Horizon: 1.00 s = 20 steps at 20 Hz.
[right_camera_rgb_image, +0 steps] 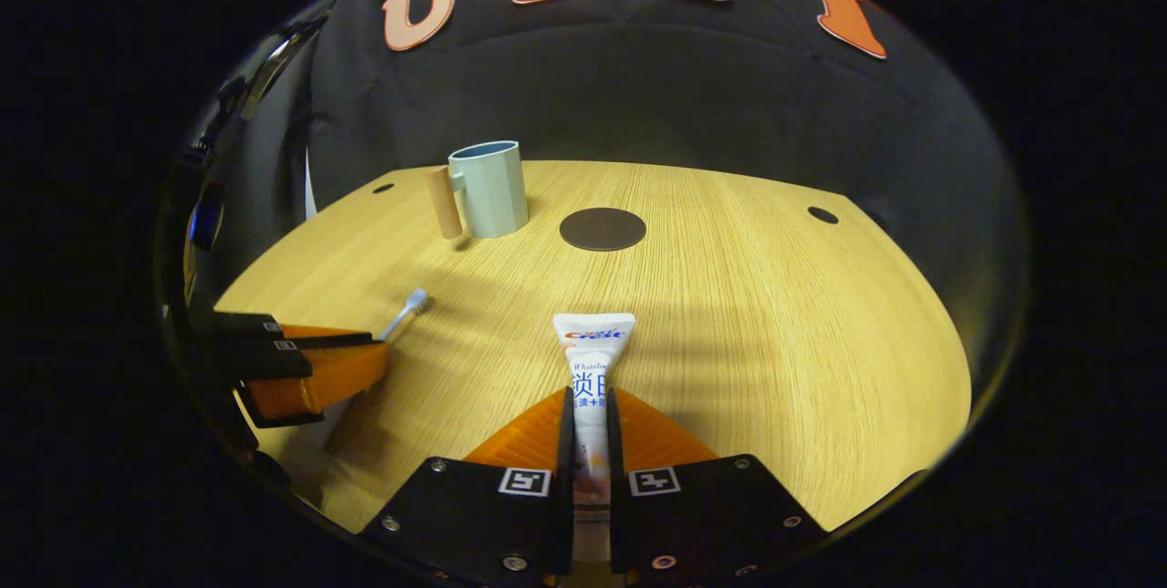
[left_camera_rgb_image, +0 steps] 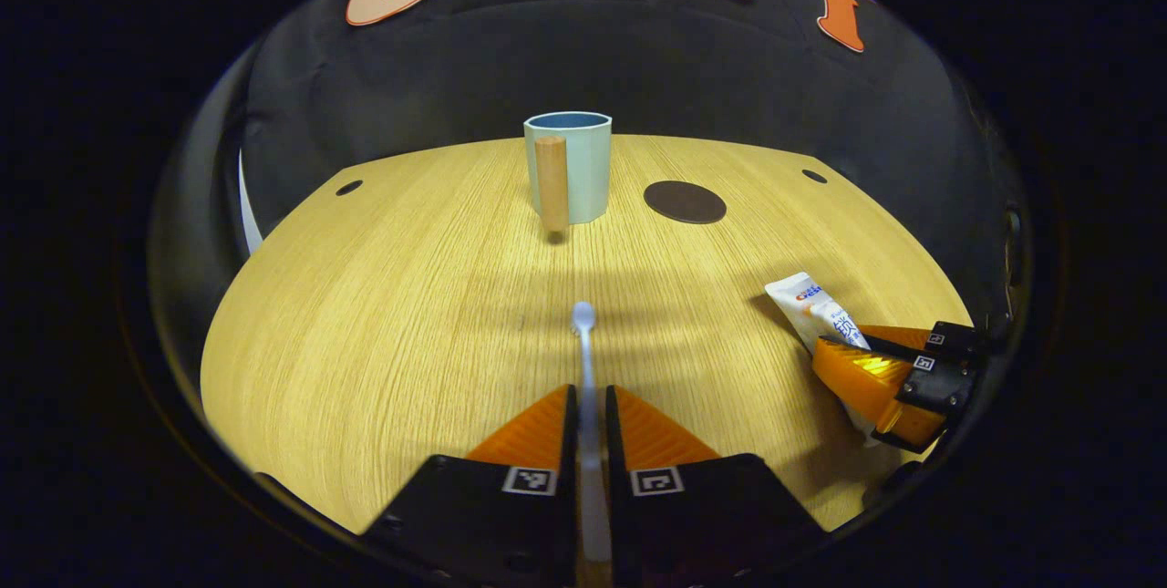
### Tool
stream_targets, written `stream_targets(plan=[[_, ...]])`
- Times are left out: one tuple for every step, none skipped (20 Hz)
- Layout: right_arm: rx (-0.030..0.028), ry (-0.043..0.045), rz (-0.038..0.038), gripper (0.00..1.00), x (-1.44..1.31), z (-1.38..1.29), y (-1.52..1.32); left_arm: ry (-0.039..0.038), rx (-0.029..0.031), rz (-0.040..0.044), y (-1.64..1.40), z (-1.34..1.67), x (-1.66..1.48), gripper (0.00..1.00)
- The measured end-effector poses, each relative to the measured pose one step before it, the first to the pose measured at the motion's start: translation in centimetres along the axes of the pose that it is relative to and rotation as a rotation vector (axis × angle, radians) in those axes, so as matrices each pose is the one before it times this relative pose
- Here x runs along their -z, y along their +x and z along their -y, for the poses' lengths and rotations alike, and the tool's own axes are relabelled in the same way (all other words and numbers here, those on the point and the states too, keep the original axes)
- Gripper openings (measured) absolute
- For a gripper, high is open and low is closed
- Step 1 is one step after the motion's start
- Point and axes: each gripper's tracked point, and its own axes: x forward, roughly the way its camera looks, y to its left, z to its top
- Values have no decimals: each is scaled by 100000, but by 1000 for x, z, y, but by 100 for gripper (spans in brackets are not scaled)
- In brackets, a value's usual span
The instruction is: Put the toothbrush and toothpaste on the desktop into the cup, then pick up the cup and place it on the coaster on the desktop.
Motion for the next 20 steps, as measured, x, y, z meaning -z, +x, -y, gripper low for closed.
stream_targets(plan=[[-970,3163,-67,16,-40,23,99,654,-302,577,-190,-152,211,10],[-520,1839,70,14,-18,66,42,-439,276,-88,-119,375,-422,8],[251,832,881,14,-68,237,-183,-399,520,1037,-150,-46,-145,8],[129,-283,1376,13,-252,75,-263,-524,579,445,242,70,78,8],[-303,-3,1723,13,-465,-50,-233,-154,683,895,43,11,-115,8],[-675,146,1913,13,-515,11,-301,-483,278,613,10,-90,72,8],[-151,349,1975,13,-566,59,-174,-132,545,952,-6,45,-56,8],[211,-284,1815,13,-530,-105,58,-162,287,1666,-11,-272,-161,8],[531,-937,1481,13,-438,12,-37,139,347,2131,34,-235,-391,8],[522,-1087,1387,13,-335,-23,-96,159,61,2711,32,-307,-586,8],[433,-477,1225,13,-472,18,-64,411,120,2918,50,-293,-767,8],[-147,206,1099,13,-391,-41,-72,123,248,3496,-169,31,-924,8],[-515,799,1078,13,-434,-120,-61,264,778,3677,-220,105,-793,8],[-416,697,1049,13,-385,-12,-152,246,761,4444,-145,210,-756,8],[102,0,955,13,-358,98,-68,657,28,3526,92,81,-705,8],[660,-211,1432,13,-528,171,-112,462,-27,3778,1,28,-828,8],[441,-167,1586,13,-647,152,-113,515,-109,3502,13,-96,-821,8],[-53,-5,1466,13,-638,-36,-238,629,-293,3043,-85,-119,-935,8],[-118,244,1425,13,-582,-31,-82,791,-126,2829,196,-59,-799,8],[-139,72,1568,13,-593,-15,1,615,-306,1768,70,-118,-505,8]])
